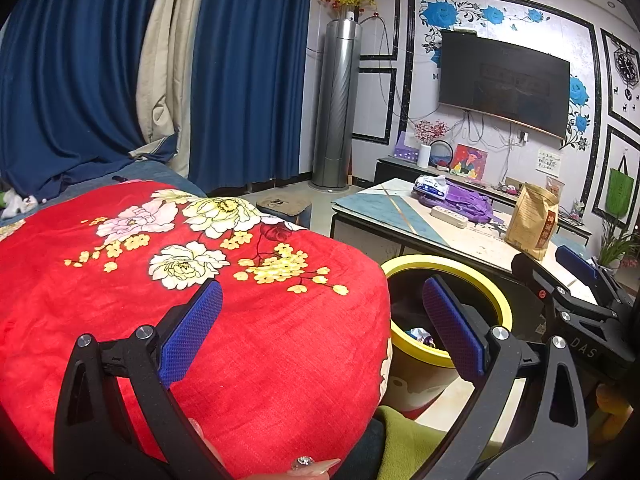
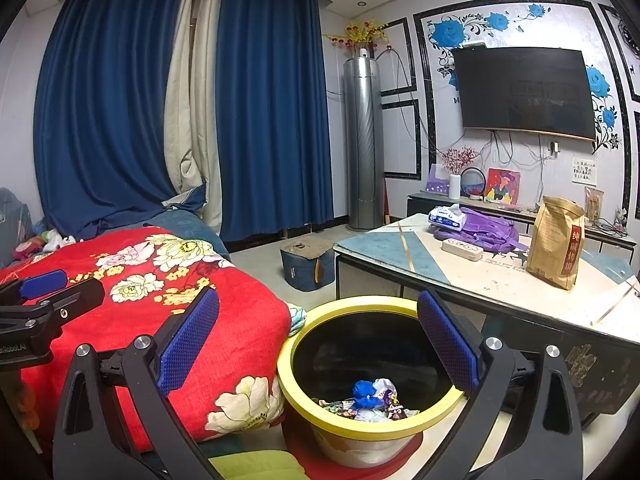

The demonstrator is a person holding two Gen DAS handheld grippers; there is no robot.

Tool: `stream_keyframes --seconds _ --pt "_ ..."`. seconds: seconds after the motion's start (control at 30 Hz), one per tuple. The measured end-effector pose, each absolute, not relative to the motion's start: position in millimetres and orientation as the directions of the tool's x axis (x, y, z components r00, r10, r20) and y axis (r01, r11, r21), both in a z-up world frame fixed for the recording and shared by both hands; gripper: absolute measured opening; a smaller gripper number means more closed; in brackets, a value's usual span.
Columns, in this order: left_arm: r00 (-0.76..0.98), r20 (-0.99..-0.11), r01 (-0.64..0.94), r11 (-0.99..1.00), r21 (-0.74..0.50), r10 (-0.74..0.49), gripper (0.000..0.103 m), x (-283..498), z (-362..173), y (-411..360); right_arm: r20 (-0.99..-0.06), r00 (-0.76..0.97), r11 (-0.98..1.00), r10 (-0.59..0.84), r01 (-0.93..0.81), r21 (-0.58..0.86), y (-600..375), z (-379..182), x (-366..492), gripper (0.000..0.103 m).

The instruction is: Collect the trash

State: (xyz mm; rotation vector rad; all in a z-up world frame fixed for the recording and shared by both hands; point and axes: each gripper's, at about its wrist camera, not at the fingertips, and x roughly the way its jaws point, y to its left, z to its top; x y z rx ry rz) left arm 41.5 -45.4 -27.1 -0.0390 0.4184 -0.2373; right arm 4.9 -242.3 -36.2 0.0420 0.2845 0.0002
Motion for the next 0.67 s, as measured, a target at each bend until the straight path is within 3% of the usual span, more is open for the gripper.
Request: stream_keyframes --seconds 0.27,0.43,0.57,0.67 --pt "0.885 -0.417 0.206 0.977 -0.049 -0.208 0.092 46 -29 -48 -0.291 0.957 0.999 0.014 0.001 0.052 -241 -37 6 0.097" --pt "0.899 -0.407 0.14 0.987 -0.082 -0.161 0.092 46 -20 -33 -0.348 0.938 0.999 0.009 0.009 0.051 -235 -35 20 0.097" --pt "0.879 -0.472 0.015 0.994 -0.11 -0.065 0.092 54 -14 26 -0.389 0.906 0.986 0.164 -0.167 0.027 -183 -26 37 0.097" --pt "0.833 -0.54 -0.182 0.982 -0.057 0.123 0.092 56 -19 109 -0.408 0.833 0.918 0.373 -0.394 0.035 -101 -16 50 0.097"
